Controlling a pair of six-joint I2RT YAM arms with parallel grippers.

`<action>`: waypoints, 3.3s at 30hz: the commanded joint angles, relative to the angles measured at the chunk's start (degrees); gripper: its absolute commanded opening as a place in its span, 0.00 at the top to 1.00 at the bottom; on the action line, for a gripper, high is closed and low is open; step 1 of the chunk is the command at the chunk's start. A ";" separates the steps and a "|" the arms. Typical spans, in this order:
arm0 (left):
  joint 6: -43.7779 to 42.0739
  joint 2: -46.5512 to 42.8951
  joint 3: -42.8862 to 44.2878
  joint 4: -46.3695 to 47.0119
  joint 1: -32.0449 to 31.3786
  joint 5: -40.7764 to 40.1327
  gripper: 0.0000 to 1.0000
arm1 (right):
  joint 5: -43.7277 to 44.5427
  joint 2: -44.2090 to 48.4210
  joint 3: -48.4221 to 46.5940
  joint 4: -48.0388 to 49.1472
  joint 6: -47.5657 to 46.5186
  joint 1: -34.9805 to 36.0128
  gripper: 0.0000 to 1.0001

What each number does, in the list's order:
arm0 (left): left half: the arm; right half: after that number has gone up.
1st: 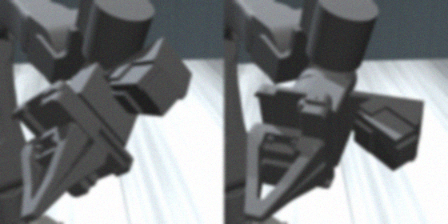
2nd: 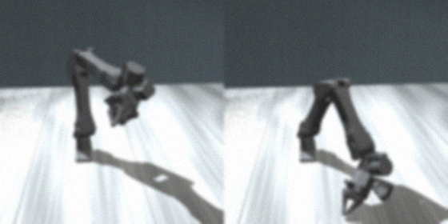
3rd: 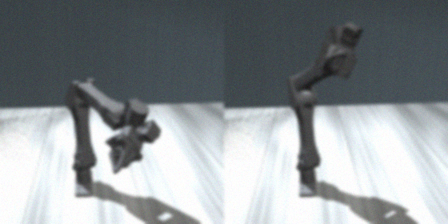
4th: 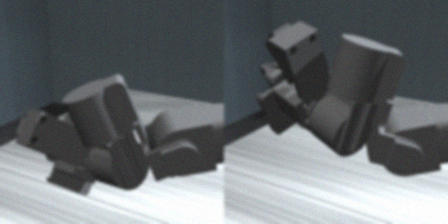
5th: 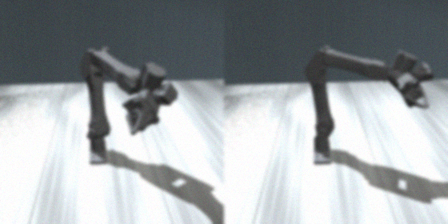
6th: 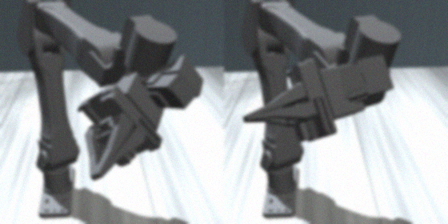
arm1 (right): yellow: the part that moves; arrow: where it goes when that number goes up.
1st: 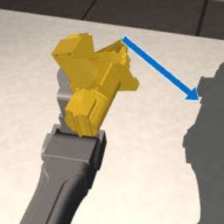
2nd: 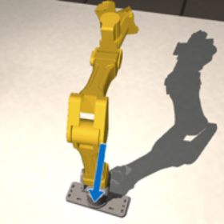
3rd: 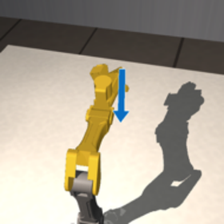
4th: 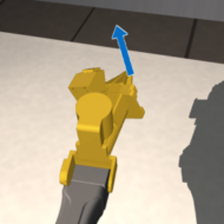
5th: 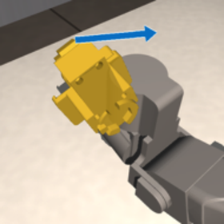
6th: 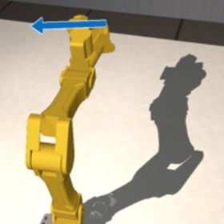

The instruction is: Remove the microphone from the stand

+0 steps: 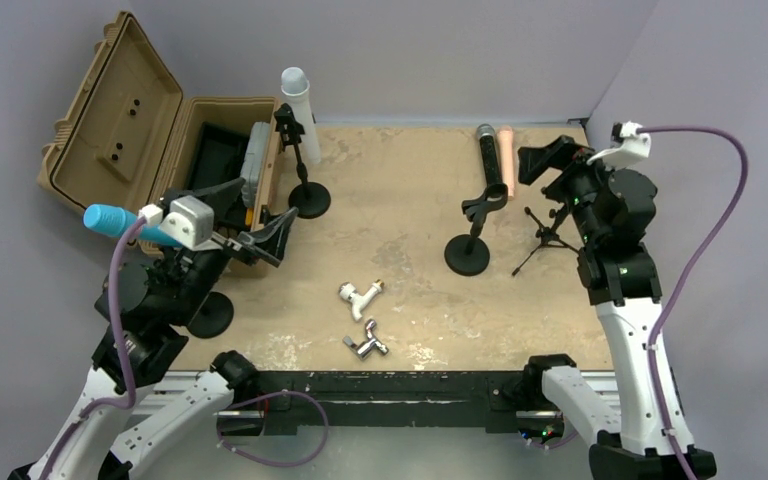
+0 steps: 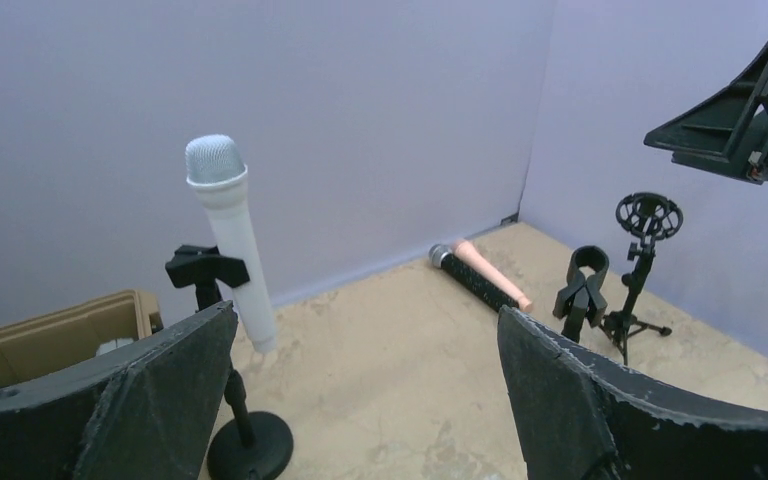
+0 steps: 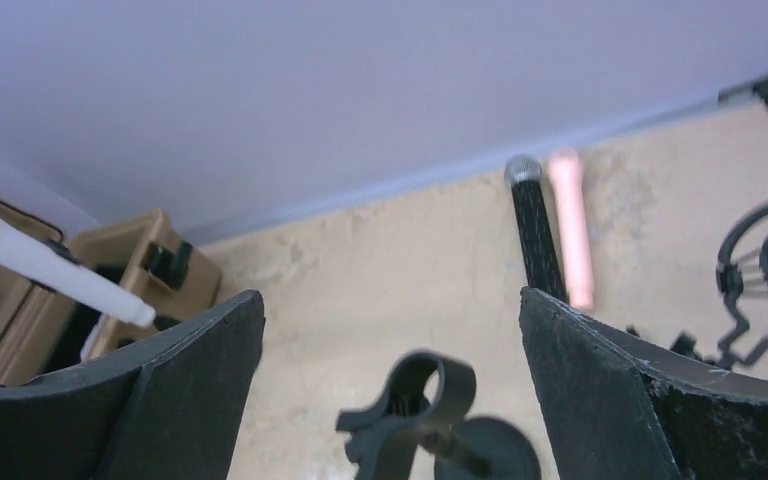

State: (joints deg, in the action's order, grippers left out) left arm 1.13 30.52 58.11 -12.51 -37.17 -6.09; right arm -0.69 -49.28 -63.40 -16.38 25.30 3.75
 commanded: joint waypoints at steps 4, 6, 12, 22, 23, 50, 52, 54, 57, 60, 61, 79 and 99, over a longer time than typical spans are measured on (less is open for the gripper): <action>-1.65 -2.43 -1.20 4.83 0.15 -0.95 0.00 | 3.06 -6.61 -8.03 16.88 -4.66 10.64 0.02; -1.62 -3.24 -2.10 5.94 0.15 -2.46 0.00 | 5.94 -11.25 -10.71 21.69 -6.22 17.90 0.01; -1.62 -3.32 -2.36 5.92 0.10 -5.92 0.00 | 9.08 -26.83 -16.14 40.22 -12.11 33.12 0.01; -2.14 -3.20 -2.77 5.83 0.13 -10.28 0.00 | 11.39 -52.90 -33.90 50.65 -14.56 40.38 0.01; -2.23 -2.88 -2.63 5.73 0.16 -10.04 0.00 | 11.64 -54.95 -35.54 50.88 -14.73 40.57 0.01; -1.65 1.24 -2.21 4.58 0.15 -8.44 0.00 | 26.80 -79.90 -64.09 45.20 -20.56 45.65 0.47; -1.65 1.98 -1.95 4.21 0.14 -7.82 0.00 | 24.02 -79.43 -62.62 46.57 -21.06 45.58 0.61; -0.05 2.53 -1.86 4.10 0.16 -7.36 0.00 | 20.88 -78.43 -60.27 47.77 -20.91 45.43 0.75; 0.50 3.36 -2.08 4.16 0.16 -6.95 0.00 | 15.11 -75.48 -55.42 49.54 -21.82 44.80 0.92; 0.84 4.18 -2.07 4.02 0.15 -6.57 0.00 | 9.33 -69.94 -48.27 51.64 -22.49 43.23 1.00; 0.88 4.41 -2.09 4.04 0.16 -6.37 0.00 | 5.27 -67.19 -46.12 51.95 -22.68 42.29 1.00; 3.16 14.21 -2.93 7.49 0.71 6.29 0.00 | -38.50 -47.25 -28.13 32.84 -35.90 29.59 1.00; -7.39 40.35 -0.80 27.91 22.23 43.02 0.00 | -53.79 -50.07 -27.03 31.11 -31.76 24.84 1.00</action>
State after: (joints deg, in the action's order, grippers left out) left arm 3.03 67.81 53.32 9.04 -16.03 32.10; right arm -51.07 -98.26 -90.00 18.46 -7.99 29.08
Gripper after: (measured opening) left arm 0.998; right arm 0.434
